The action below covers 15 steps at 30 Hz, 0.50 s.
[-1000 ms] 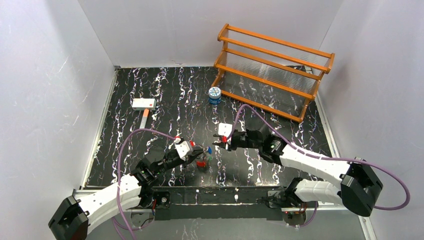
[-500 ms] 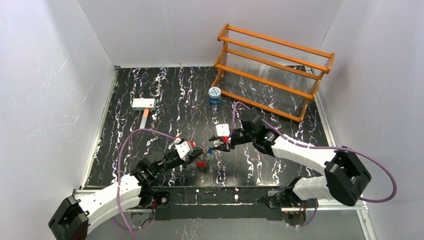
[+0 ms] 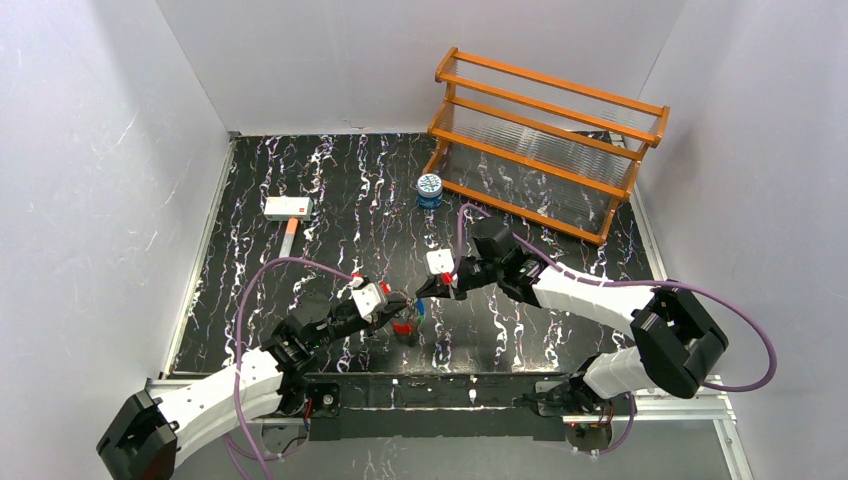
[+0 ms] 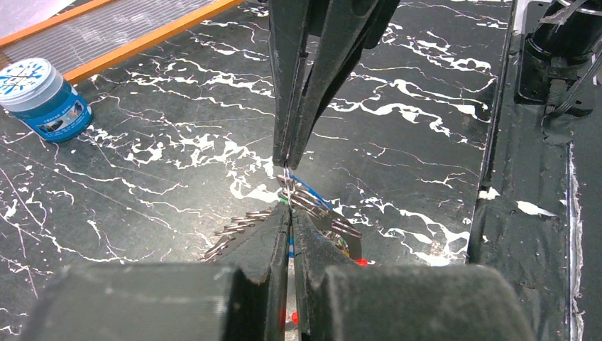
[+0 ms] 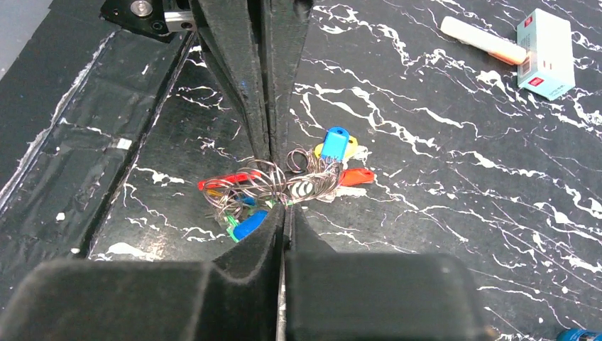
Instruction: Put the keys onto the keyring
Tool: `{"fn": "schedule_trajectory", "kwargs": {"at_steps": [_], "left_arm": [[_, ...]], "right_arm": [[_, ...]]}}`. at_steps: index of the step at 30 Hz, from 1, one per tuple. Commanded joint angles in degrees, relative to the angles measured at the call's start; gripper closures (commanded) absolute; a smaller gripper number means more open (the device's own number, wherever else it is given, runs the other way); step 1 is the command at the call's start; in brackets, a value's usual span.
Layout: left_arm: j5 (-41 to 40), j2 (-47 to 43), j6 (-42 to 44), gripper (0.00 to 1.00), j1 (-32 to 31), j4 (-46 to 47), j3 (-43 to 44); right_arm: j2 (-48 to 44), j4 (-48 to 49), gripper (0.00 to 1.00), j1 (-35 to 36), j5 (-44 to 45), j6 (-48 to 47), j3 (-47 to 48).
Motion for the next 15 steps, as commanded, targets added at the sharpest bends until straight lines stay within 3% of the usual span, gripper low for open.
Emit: {"fn": "schedule_trajectory", "kwargs": {"at_steps": [1, 15], "left_arm": [[0.61, 0.08, 0.84, 1.0, -0.16, 0.6, 1.8], [2.1, 0.2, 0.94, 1.0, -0.21, 1.98, 1.8]], "right_arm": [[-0.52, 3.97, 0.96, -0.63, 0.81, 0.62, -0.22], [1.84, 3.59, 0.99, -0.94, 4.54, 0.66, -1.72]]}}
